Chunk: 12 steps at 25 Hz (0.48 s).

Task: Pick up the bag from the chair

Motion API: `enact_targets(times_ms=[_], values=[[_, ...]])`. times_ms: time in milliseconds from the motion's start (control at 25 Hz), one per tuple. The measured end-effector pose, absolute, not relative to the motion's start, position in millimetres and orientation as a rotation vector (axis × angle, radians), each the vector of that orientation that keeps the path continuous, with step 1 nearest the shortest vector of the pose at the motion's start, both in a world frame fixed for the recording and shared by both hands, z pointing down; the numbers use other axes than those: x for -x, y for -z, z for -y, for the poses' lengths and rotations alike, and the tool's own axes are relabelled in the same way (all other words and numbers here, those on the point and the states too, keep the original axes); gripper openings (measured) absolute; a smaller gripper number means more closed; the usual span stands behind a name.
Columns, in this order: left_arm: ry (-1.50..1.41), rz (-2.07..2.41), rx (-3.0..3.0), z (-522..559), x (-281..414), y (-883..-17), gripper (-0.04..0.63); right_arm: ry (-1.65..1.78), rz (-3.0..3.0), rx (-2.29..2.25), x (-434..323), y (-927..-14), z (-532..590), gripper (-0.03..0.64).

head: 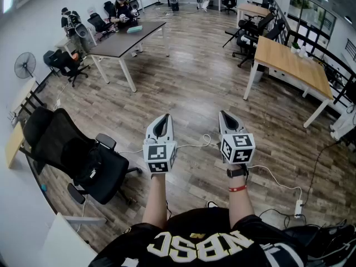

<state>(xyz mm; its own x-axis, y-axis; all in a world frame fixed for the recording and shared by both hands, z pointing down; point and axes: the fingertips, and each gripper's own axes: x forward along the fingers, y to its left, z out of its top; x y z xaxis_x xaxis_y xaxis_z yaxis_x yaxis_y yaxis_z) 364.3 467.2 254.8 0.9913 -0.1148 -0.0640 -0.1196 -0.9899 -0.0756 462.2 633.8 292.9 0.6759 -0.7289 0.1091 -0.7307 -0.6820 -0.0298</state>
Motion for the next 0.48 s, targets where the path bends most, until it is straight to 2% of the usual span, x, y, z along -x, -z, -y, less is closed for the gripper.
enact_targets(times_ms=[240,480], values=[[-0.1,-0.324,3.086,-416.8,-325.8,-260.6,0.015,-0.174,1.347,-2.818,-436.2,-297.9,-585.7,0.008],[-0.051,-0.624,3.048,-342.4,-229.4,-272.1,0.015,-0.181,1.604,-2.683,-377.2,-302.9,-491.7,0.008]])
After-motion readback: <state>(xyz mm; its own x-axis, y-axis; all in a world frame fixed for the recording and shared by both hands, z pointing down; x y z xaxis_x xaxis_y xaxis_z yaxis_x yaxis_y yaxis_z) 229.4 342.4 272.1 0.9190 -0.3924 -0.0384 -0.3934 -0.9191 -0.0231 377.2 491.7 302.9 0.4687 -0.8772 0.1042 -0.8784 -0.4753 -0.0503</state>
